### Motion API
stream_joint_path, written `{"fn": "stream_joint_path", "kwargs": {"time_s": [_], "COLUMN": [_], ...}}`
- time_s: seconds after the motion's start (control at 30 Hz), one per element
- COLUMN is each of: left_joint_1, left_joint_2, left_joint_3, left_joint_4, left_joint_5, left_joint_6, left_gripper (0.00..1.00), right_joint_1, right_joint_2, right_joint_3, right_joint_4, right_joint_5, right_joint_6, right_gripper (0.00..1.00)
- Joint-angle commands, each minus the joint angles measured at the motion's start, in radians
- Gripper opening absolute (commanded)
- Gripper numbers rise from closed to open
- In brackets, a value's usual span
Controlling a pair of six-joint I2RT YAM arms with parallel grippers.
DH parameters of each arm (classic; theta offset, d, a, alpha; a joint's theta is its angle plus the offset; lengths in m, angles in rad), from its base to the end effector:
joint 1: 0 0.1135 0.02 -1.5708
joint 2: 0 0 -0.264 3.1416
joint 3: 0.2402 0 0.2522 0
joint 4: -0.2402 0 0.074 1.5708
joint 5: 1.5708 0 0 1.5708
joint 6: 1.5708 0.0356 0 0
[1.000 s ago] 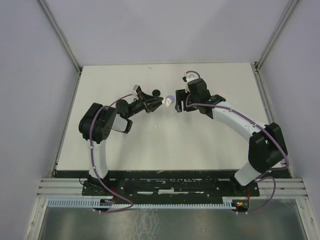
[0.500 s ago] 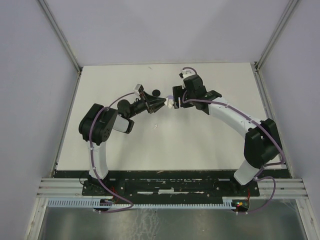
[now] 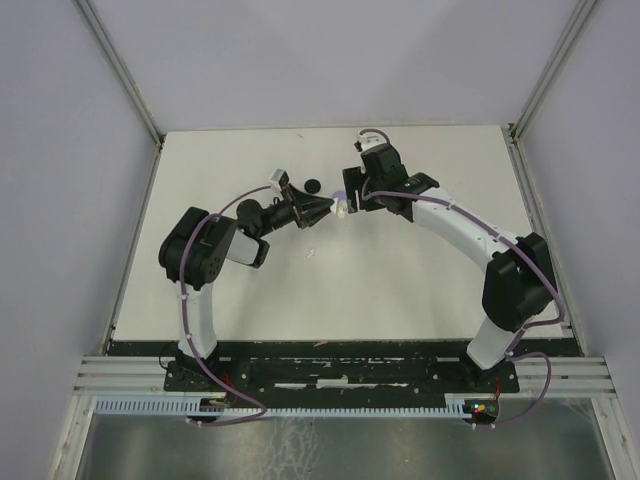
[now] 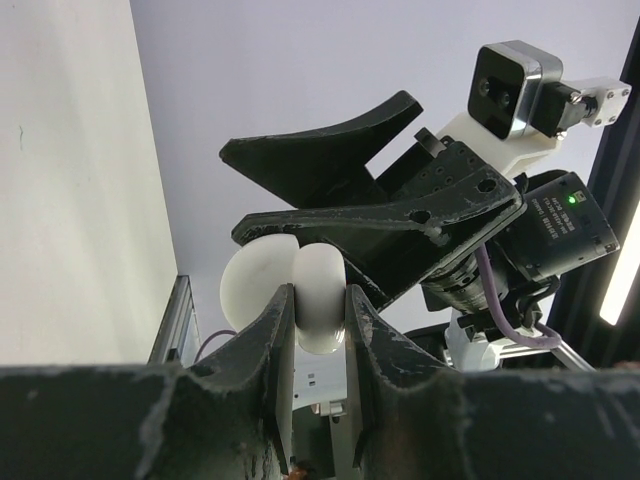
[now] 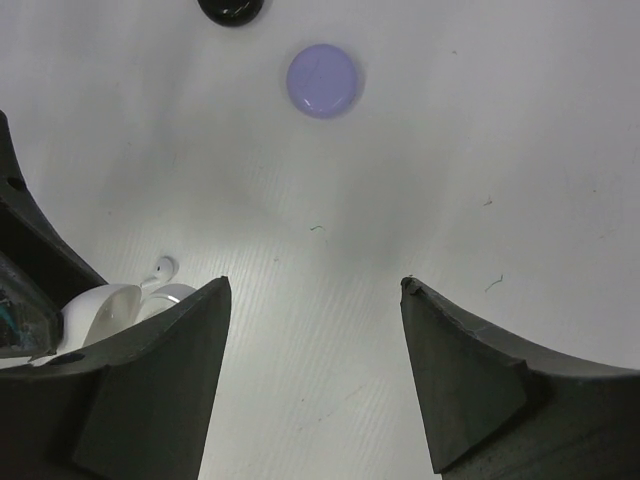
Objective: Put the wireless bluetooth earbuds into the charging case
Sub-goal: Place the earbud in the charging case.
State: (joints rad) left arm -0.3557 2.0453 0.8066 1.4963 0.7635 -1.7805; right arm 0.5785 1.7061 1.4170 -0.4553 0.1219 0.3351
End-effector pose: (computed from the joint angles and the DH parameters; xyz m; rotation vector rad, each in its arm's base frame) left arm 0.3417 -0.1532 0.1617 -0.4211 1.7810 -2.1594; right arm 0.3272 0.2085 0.2887 -0.2209 2.3199 0.3229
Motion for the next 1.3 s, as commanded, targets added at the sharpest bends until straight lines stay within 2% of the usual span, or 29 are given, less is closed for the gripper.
{"fn": "stream_joint_path", "kwargs": {"time_s": [0.0,0.37,1.27], "left_joint_1": [-0.011,-0.015,-0.015], "left_joint_2": [0.014,0.036,0.076], "left_joint_3": [0.017,0.029,0.050], "left_joint_4": [0.019,0.014,0.024], "left_joint_5": [0.019,0.022,0.022], "left_joint_6": [0.058,0.062,0.054], "left_gripper": [0.03,0.03,0.03], "right_joint_1": [0.019,0.027,0.044], "right_joint_2": [0.009,0.033,-0.024], "right_joint_3": [0.062,0.092,0.059], "right_joint_4": [-0.017,-0.039,-0.019], "right_joint_5": [0.022,0.030,0.066], "right_joint_6": [-0.014,-0.023,-0.034], "right_gripper": [0.77,0.77,0.76]}}
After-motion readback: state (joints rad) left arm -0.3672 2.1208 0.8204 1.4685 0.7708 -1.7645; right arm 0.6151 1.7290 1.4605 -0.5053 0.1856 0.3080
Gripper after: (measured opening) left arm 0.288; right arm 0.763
